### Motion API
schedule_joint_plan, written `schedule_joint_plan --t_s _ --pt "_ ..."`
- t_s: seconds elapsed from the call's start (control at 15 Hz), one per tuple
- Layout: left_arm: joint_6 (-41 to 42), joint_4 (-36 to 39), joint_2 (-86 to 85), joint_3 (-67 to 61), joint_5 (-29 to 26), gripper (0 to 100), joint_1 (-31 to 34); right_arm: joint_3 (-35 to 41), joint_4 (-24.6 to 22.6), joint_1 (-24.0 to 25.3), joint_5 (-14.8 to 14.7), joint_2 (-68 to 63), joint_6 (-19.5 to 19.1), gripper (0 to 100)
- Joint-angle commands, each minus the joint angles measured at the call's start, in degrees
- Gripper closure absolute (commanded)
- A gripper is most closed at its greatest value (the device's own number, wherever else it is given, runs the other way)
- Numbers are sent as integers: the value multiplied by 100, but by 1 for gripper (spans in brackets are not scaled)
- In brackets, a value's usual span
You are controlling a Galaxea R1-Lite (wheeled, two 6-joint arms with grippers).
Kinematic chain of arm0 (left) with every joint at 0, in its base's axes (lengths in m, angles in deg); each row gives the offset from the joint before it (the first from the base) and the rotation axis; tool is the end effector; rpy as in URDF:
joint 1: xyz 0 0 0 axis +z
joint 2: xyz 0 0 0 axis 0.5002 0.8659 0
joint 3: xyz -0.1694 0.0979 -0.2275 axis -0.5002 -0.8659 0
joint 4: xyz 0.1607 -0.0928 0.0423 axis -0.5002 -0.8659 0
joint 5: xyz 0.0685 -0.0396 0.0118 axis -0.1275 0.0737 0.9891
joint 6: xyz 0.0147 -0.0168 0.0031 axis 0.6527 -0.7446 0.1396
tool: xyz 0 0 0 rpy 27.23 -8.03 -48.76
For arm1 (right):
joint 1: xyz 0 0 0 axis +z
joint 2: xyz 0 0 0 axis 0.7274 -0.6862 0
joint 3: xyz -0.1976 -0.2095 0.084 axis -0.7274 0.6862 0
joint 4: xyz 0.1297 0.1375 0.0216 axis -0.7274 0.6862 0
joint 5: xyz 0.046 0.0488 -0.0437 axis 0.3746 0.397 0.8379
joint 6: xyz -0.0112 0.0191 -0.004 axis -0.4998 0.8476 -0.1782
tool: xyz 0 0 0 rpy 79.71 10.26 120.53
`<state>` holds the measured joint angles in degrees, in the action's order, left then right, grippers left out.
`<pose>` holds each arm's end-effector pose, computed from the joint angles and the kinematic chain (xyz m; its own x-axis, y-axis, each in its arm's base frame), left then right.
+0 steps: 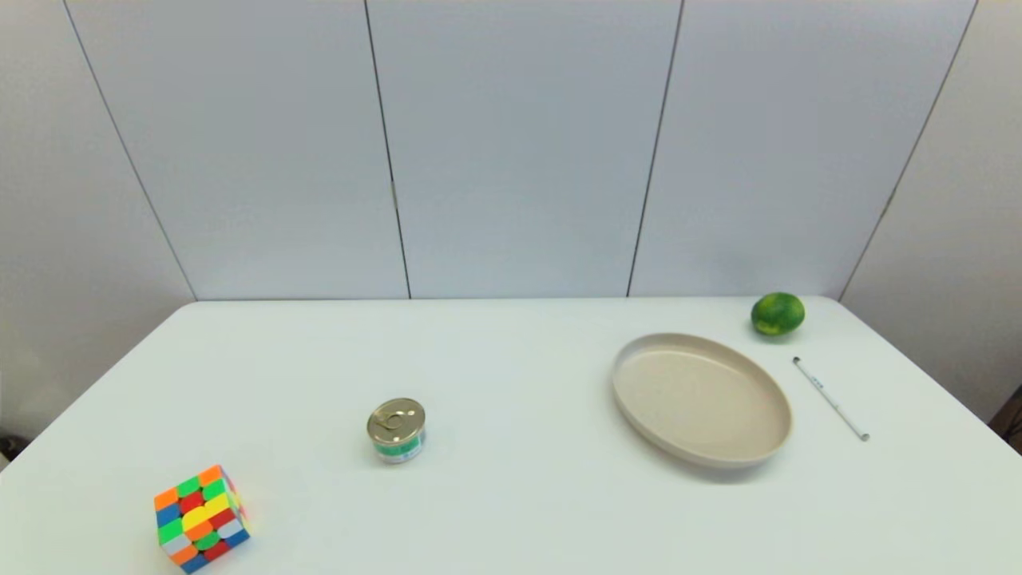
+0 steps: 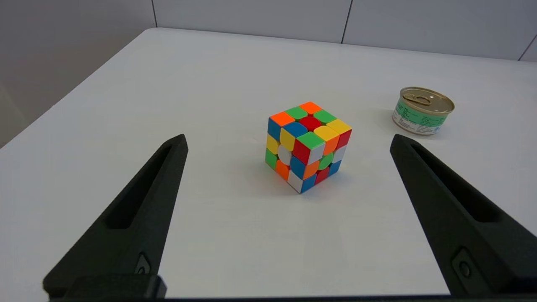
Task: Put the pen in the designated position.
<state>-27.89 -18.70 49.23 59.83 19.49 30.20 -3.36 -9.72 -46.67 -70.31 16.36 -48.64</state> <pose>-0.0229 0.0003 0.0760 0.9998 0.0196 0.0065 -0.0192 0.9981 -0.0589 -0.0270 0.0002 0.0771 0.9979 0.0111 -0.0636 -0.0117 0.9999 -0.0089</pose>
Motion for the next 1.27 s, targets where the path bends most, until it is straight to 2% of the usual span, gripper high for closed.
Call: schedule_joint_plan --t_s 0.07,1.27 --pt "4 5 -1 0 3 0 -1 -12 7 0 7 -10 -7 0" --pt "-5 5 -1 0 3 0 -1 -12 7 0 -11 -19 20 0"
